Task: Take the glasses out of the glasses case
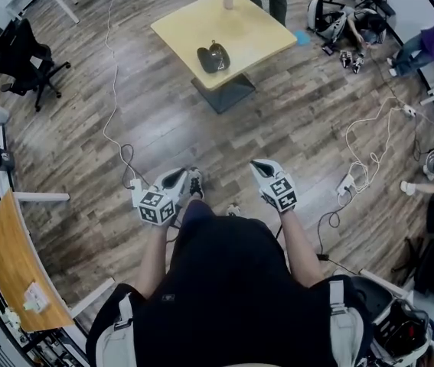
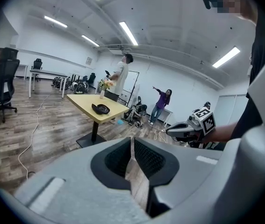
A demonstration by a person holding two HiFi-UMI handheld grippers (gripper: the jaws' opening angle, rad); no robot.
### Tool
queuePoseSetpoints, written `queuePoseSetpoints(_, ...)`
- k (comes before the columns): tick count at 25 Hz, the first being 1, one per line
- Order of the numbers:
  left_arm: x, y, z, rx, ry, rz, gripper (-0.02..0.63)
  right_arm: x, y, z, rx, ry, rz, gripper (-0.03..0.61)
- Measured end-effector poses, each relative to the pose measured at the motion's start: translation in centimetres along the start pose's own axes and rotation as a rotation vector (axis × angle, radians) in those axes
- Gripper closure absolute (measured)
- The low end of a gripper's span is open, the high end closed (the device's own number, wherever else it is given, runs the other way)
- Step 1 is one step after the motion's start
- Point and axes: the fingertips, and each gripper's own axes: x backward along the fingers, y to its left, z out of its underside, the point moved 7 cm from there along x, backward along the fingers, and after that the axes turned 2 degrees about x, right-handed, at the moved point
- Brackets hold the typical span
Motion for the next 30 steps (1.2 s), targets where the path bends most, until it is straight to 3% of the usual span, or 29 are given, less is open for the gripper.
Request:
queuePoseSetpoints(9,-1.4,6.8,-2.8,0.017,0.007,-0.008,0.581,-6.7,-1.7,-3.6,-0.012,-0.001,-0.013,0.574)
queuePoseSetpoints(22,-4.6,16.7,-10.1,-0.004,-0.009,0.007,0.581,-16.3,-5.4,-11.7,0.007,-0.038,0.000,0.574)
queuePoseSetpoints(30,-6.5,20.4,-12.8,-0.026,0.001,0.052,0.581,-18.8,-6.5,-13.1,-0.022,-0.022,0.052,0.574)
